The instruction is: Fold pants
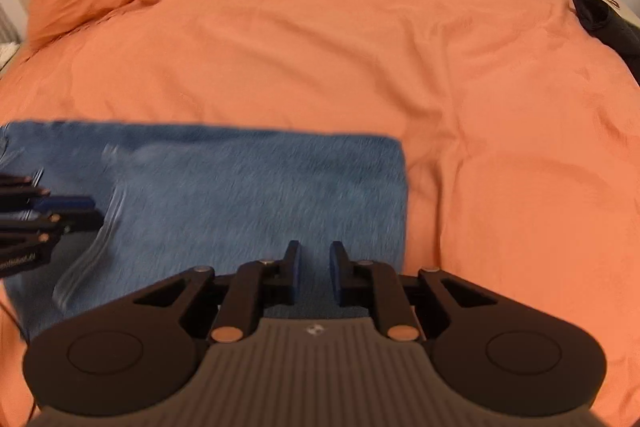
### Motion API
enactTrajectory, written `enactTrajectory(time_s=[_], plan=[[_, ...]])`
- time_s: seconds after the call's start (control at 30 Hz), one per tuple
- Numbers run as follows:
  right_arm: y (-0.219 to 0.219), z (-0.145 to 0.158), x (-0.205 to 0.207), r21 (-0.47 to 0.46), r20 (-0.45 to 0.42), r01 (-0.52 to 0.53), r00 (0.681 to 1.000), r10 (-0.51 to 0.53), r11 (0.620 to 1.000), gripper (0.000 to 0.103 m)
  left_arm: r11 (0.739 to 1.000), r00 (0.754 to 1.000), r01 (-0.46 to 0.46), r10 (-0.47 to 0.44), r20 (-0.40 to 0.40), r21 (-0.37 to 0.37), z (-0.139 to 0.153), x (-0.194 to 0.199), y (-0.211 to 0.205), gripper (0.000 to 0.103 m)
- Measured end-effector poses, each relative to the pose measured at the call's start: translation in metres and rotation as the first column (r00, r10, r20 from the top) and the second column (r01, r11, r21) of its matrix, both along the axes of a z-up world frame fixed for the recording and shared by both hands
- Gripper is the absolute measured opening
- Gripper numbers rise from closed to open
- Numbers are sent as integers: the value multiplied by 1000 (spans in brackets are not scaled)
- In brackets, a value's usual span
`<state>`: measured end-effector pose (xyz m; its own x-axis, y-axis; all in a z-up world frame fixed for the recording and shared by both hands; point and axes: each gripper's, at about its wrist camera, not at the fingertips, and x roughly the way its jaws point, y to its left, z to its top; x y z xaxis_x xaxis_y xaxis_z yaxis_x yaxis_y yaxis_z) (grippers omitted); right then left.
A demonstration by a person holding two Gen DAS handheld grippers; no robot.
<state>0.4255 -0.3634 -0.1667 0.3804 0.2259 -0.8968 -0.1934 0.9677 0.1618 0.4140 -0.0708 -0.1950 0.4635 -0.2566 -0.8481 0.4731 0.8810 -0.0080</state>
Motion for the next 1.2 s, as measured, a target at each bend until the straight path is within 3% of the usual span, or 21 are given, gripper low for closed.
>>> enactTrajectory(time_s=[0.23,0.4,0.5,0.63,0.8,0.97,1.2], plan=[[3,-44,-19,-14,-33,-8,999,8,1000,12,995,999,36,-33,-27,94,-26,-16,-13,21],[1,-29,-17,-3,-58,5,998,-5,1000,12,992,999,20,-15,-40,128,-27,-13,-15,21],[-11,-8,-31,19,-40,13,999,-12,1000,12,991,998,8,0,-63,131,-21,-12,-15,21],[-32,4,-55,-8,-15,11,1000,-11,1000,12,988,999,43,-38,-34,148,-14,-23,-16,21],[-46,-22,-66,17,-58,36,998,-35,999,11,987,999,32,-26,-41,155,-25,-28,-22,21],[-40,-48,-67,-32,-99,8,995,-11,999,15,983,999,41,-37,-29,178,-34,-25,-25,22],[-43,-47,-66,-32,-117,34,992,-38,999,19,980,1000,14,-17,14,199,-28,-35,-29,25]])
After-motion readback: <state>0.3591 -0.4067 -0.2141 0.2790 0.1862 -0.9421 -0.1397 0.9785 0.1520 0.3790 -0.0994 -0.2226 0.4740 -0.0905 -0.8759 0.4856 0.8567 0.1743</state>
